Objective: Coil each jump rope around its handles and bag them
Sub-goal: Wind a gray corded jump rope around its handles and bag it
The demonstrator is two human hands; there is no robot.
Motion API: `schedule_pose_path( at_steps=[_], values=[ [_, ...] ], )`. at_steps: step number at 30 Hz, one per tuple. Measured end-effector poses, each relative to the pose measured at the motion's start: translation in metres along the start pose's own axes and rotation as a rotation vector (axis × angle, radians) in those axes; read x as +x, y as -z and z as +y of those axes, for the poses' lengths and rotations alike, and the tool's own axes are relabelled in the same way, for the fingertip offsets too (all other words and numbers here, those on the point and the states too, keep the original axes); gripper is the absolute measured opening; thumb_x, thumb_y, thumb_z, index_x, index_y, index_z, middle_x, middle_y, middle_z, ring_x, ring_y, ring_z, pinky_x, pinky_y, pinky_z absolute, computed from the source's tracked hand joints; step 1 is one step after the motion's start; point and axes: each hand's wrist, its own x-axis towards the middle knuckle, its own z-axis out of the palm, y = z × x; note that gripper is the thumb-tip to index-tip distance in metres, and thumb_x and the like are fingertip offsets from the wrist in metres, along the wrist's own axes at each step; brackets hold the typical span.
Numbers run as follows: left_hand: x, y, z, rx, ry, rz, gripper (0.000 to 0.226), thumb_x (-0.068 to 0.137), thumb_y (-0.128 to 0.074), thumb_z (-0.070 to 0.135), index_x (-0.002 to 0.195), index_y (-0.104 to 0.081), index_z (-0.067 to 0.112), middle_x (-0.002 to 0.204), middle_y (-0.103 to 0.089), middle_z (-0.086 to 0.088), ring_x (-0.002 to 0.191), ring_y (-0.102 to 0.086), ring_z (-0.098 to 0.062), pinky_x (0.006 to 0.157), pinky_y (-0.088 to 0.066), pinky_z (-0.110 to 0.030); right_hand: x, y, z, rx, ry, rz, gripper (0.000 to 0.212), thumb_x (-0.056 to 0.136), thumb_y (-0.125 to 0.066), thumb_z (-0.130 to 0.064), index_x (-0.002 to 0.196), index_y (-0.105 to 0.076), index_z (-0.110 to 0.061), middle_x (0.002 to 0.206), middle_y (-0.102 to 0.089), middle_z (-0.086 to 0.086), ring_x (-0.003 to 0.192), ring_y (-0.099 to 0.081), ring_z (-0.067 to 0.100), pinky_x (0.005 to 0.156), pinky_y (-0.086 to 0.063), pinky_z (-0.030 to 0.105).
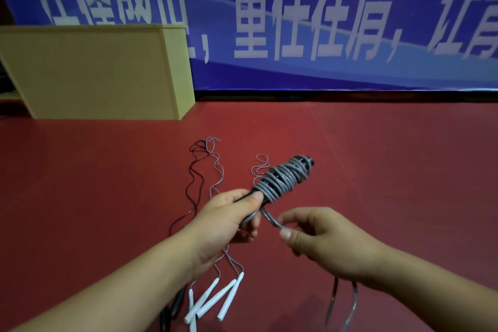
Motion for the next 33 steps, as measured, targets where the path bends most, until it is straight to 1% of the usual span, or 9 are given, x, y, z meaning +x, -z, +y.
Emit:
schedule_pose_path(
  at_steps=[4,8,10,12,15,20,23,28,33],
  values=[
    [0.004,0.0,-0.003,0.133,0.036,0.103,0.027,0.1,-0.051,0.027,0.076,-0.051,0.015,0.054,-0.05,-0.001,0.046,-0.045,-0.013,0.053,-0.041,-0.024,0.001,-0.001,0.003,-0.111,-0.016,0.001,0.008,0.093,-0.063,-0.028,0.094,-0.068,-0.022,0.061,-0.062,-0.008,0.058,-0.053,0.001,0.064,-0.044,0.021],
    [0.008,0.004,-0.006,0.245,0.012,0.145,0.028,0.099,-0.052,0.029,0.075,-0.053,0.015,0.055,-0.05,0.001,0.048,-0.046,-0.014,0.053,-0.043,-0.024,0.001,0.002,-0.002,-0.195,0.001,0.08,0.015,0.093,-0.062,-0.033,0.084,-0.068,-0.022,0.061,-0.065,-0.006,0.052,-0.051,-0.004,0.056,-0.04,0.012],
    [0.01,0.008,-0.008,0.329,-0.013,0.157,0.028,0.097,-0.054,0.029,0.074,-0.054,0.015,0.053,-0.051,0.003,0.049,-0.047,-0.014,0.058,-0.043,-0.027,0.001,0.004,-0.006,-0.25,0.018,0.112,0.02,0.093,-0.061,-0.037,0.083,-0.069,-0.021,0.064,-0.068,-0.004,0.052,-0.051,-0.003,0.056,-0.041,0.012],
    [0.01,0.012,-0.009,0.484,-0.043,0.15,0.028,0.096,-0.055,0.029,0.071,-0.054,0.016,0.05,-0.053,0.007,0.046,-0.047,-0.01,0.055,-0.041,-0.022,0.0,0.004,-0.008,-0.319,0.034,0.116,0.025,0.093,-0.059,-0.039,0.085,-0.072,-0.018,0.068,-0.07,-0.002,0.055,-0.053,-0.002,0.056,-0.04,0.013],
    [0.01,0.014,-0.01,0.696,-0.067,0.11,0.029,0.095,-0.057,0.031,0.069,-0.055,0.019,0.046,-0.052,0.01,0.04,-0.041,-0.005,0.045,-0.033,-0.019,-0.001,0.003,-0.01,-0.412,0.065,0.111,0.033,0.093,-0.057,-0.041,0.082,-0.069,-0.013,0.072,-0.07,0.003,0.06,-0.057,0.008,0.058,-0.041,0.019],
    [0.013,0.015,-0.008,0.886,-0.122,0.062,0.029,0.091,-0.06,0.037,0.07,-0.056,0.018,0.054,-0.046,0.009,0.046,-0.039,-0.006,0.049,-0.032,-0.024,0.0,0.006,-0.01,-0.524,0.105,0.15,0.039,0.094,-0.053,-0.043,0.076,-0.061,-0.009,0.07,-0.065,0.008,0.066,-0.056,0.02,0.067,-0.045,0.036],
    [0.012,0.014,-0.004,0.927,-0.134,0.056,0.033,0.091,-0.061,0.039,0.066,-0.052,0.02,0.051,-0.042,0.01,0.042,-0.035,-0.004,0.045,-0.028,-0.022,0.0,0.014,-0.008,-0.566,0.103,0.161,0.042,0.094,-0.053,-0.044,0.074,-0.056,-0.007,0.067,-0.062,0.008,0.064,-0.053,0.022,0.064,-0.045,0.039],
    [0.014,0.015,-0.002,0.891,-0.116,0.032,0.035,0.09,-0.061,0.04,0.064,-0.051,0.02,0.052,-0.044,0.009,0.045,-0.037,-0.009,0.05,-0.03,-0.025,0.0,0.026,-0.002,-0.603,0.056,0.155,0.043,0.093,-0.054,-0.046,0.073,-0.054,-0.009,0.068,-0.064,0.007,0.062,-0.054,0.021,0.062,-0.046,0.039],
    [0.014,0.014,-0.007,0.923,-0.114,0.074,0.033,0.089,-0.062,0.041,0.065,-0.054,0.019,0.049,-0.043,0.01,0.043,-0.036,-0.006,0.047,-0.03,-0.024,-0.005,0.023,-0.007,-0.654,0.015,0.158,0.047,0.086,-0.056,-0.058,0.075,-0.061,-0.013,0.063,-0.06,0.004,0.058,-0.052,0.018,0.057,-0.044,0.038]
  ],
)
